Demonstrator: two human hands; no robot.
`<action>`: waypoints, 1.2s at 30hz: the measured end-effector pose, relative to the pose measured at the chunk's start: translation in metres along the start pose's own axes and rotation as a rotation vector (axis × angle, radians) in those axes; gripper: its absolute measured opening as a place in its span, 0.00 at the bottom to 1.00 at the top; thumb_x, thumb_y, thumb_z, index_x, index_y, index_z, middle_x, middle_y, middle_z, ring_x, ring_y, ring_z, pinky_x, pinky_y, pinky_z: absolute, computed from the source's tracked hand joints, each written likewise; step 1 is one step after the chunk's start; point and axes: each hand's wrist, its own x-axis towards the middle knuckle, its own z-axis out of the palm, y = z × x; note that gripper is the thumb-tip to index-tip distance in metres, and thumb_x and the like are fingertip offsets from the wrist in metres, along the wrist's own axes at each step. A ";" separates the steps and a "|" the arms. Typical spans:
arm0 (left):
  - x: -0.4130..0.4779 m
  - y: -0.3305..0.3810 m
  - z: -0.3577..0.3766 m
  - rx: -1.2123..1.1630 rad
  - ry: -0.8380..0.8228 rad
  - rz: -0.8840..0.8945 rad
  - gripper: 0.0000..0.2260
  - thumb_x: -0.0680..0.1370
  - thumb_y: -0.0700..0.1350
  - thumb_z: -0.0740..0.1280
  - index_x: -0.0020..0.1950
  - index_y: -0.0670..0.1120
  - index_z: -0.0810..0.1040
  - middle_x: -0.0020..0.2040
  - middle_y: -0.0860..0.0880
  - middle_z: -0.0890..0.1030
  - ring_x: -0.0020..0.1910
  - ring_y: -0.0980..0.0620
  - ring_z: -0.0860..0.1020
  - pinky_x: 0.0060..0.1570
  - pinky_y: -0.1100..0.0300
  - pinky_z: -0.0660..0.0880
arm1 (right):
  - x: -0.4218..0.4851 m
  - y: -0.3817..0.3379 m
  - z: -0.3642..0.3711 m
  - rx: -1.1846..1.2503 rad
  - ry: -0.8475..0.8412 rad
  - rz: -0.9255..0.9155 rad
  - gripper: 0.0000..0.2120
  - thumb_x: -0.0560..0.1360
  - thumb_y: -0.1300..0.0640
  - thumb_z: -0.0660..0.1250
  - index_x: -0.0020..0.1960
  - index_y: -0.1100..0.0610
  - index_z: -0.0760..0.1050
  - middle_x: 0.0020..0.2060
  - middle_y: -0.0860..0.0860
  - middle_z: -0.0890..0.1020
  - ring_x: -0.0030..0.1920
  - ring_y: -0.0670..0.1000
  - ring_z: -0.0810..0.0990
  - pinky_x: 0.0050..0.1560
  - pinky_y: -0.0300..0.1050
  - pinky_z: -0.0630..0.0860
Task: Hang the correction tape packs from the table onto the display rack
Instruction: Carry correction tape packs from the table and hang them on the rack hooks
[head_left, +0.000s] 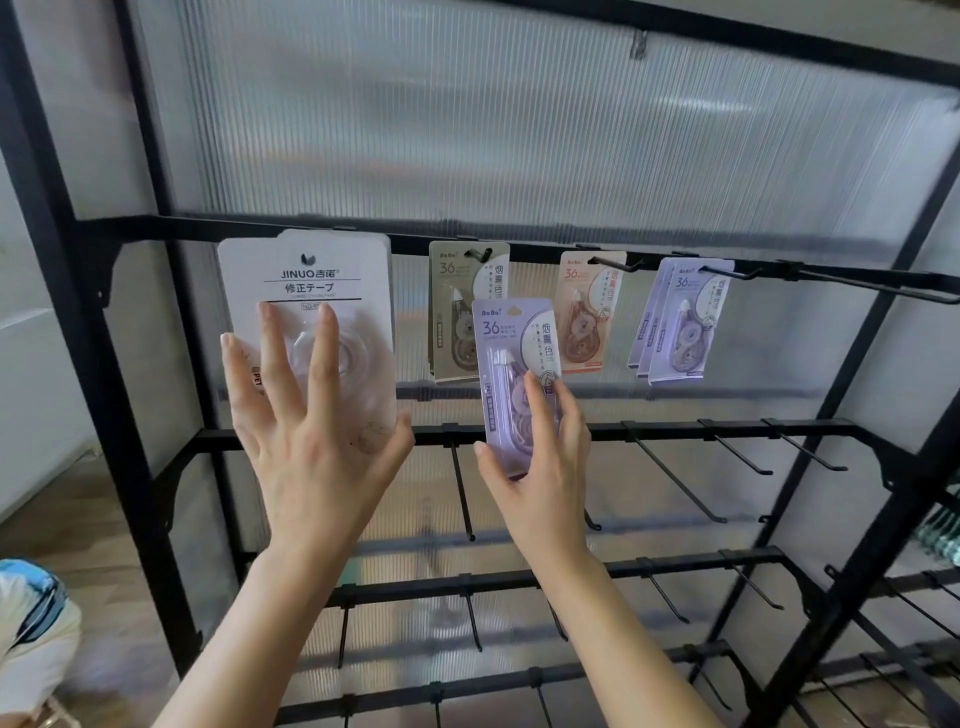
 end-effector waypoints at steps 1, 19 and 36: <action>0.000 -0.003 -0.001 0.002 -0.001 0.000 0.42 0.67 0.54 0.69 0.77 0.50 0.55 0.78 0.40 0.52 0.75 0.35 0.46 0.71 0.44 0.47 | 0.000 -0.001 0.001 0.003 -0.002 -0.003 0.34 0.70 0.55 0.74 0.72 0.60 0.66 0.69 0.62 0.66 0.68 0.62 0.66 0.62 0.54 0.71; 0.010 -0.006 -0.014 -0.016 -0.087 0.058 0.39 0.68 0.58 0.65 0.76 0.53 0.55 0.78 0.42 0.53 0.75 0.37 0.47 0.69 0.38 0.53 | 0.002 -0.008 0.013 0.015 0.023 -0.005 0.34 0.69 0.57 0.75 0.71 0.61 0.66 0.68 0.62 0.67 0.67 0.62 0.67 0.61 0.58 0.73; 0.045 -0.044 0.073 0.030 -0.217 -0.057 0.52 0.67 0.52 0.78 0.79 0.52 0.45 0.78 0.40 0.43 0.75 0.33 0.41 0.71 0.37 0.44 | -0.005 0.016 -0.019 -0.100 0.093 0.030 0.34 0.69 0.56 0.75 0.71 0.61 0.67 0.68 0.62 0.67 0.67 0.62 0.68 0.59 0.59 0.74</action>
